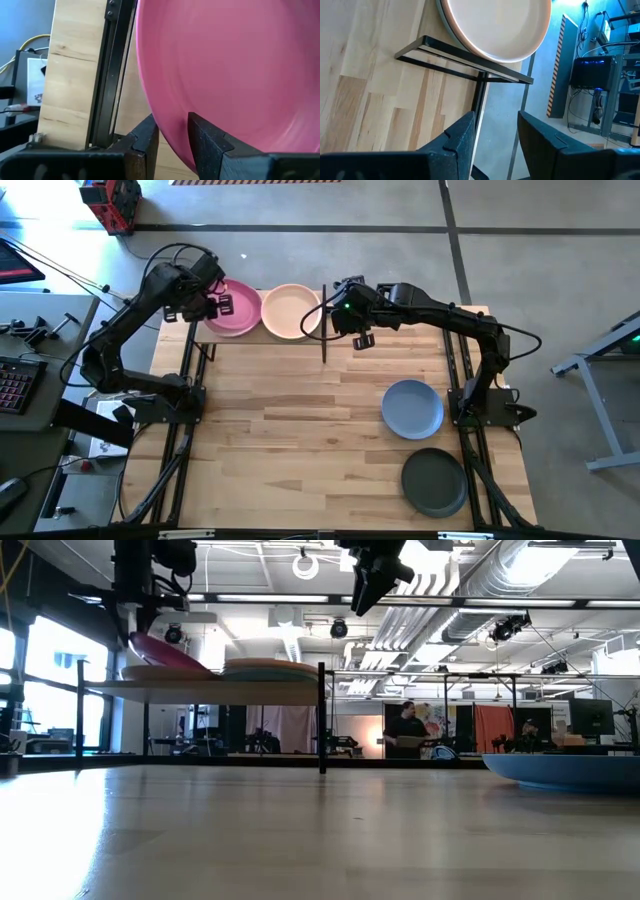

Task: Place and stack plates onto a shelf
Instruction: Stack the pink plate on top of the light pink plate on the shelf

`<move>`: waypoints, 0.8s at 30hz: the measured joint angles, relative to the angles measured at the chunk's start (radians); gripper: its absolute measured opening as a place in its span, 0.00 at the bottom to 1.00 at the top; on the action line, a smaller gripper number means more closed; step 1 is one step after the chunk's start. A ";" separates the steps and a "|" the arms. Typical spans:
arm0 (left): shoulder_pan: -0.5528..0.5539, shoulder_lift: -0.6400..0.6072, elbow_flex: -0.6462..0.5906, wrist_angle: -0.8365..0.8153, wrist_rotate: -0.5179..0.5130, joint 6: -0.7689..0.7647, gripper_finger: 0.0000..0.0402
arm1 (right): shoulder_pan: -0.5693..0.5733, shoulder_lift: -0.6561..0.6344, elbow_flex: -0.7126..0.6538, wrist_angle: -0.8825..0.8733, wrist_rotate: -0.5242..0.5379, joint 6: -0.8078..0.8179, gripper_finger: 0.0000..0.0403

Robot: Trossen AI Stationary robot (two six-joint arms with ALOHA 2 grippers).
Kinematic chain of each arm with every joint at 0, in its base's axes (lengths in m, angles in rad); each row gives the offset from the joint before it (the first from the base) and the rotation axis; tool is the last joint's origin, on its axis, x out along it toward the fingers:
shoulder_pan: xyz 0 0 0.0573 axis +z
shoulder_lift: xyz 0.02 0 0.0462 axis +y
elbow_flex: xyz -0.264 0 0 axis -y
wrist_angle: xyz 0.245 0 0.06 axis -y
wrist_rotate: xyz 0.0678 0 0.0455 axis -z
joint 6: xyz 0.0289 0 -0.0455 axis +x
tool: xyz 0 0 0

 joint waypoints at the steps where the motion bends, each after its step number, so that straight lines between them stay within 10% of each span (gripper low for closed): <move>1: 0.000 0.008 0.000 -0.001 0.000 0.001 0.22 | 0.000 0.000 0.000 0.000 0.000 0.000 0.33; 24: 0.000 0.055 0.000 -0.046 0.039 0.057 0.27 | 0.000 0.000 0.000 0.001 0.000 0.000 0.33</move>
